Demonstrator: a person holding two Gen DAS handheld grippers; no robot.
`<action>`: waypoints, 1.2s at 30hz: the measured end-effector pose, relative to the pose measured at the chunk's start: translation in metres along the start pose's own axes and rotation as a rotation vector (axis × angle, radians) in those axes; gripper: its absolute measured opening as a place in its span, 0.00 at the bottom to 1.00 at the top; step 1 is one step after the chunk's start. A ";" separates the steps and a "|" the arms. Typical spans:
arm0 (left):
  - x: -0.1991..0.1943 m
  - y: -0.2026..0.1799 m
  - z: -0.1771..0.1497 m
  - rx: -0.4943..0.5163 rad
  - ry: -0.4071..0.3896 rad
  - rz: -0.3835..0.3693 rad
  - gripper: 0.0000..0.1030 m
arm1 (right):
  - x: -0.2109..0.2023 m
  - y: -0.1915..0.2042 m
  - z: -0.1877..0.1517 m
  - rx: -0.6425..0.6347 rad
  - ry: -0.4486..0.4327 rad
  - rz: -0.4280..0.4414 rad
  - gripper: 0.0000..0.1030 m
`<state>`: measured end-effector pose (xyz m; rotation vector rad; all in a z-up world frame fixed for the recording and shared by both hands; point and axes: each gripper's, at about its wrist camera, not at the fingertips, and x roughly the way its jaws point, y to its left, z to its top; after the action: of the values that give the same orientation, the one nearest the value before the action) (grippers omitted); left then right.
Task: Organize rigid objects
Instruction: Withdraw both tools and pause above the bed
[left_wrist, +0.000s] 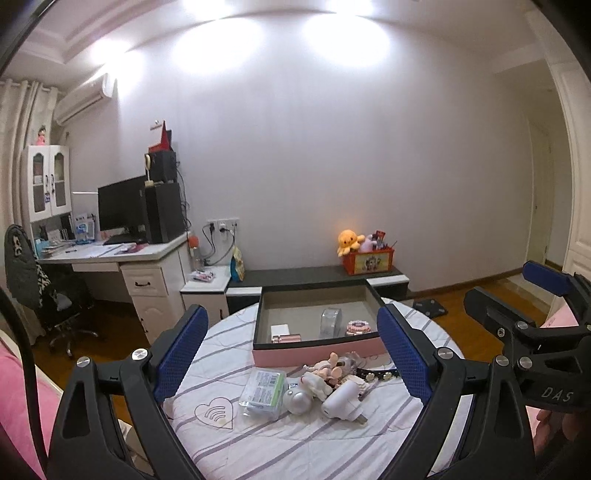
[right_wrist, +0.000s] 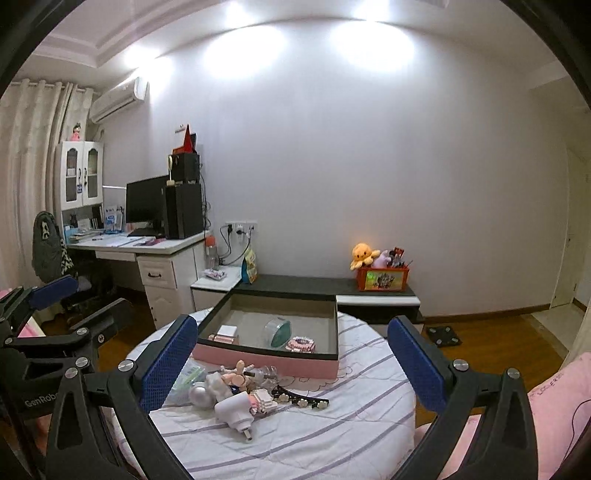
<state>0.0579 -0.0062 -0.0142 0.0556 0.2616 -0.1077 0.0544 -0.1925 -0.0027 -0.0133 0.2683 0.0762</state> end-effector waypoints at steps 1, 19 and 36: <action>-0.005 -0.001 0.001 -0.001 -0.007 0.005 0.92 | -0.007 0.001 0.002 -0.003 -0.008 -0.001 1.00; -0.034 0.001 0.005 -0.002 -0.086 0.089 0.93 | -0.036 0.012 0.009 -0.010 -0.066 0.011 1.00; -0.033 0.000 0.005 0.000 -0.082 0.086 0.93 | -0.034 0.009 0.009 0.001 -0.057 0.005 1.00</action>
<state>0.0278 -0.0031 -0.0012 0.0619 0.1769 -0.0247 0.0237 -0.1854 0.0151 -0.0096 0.2110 0.0814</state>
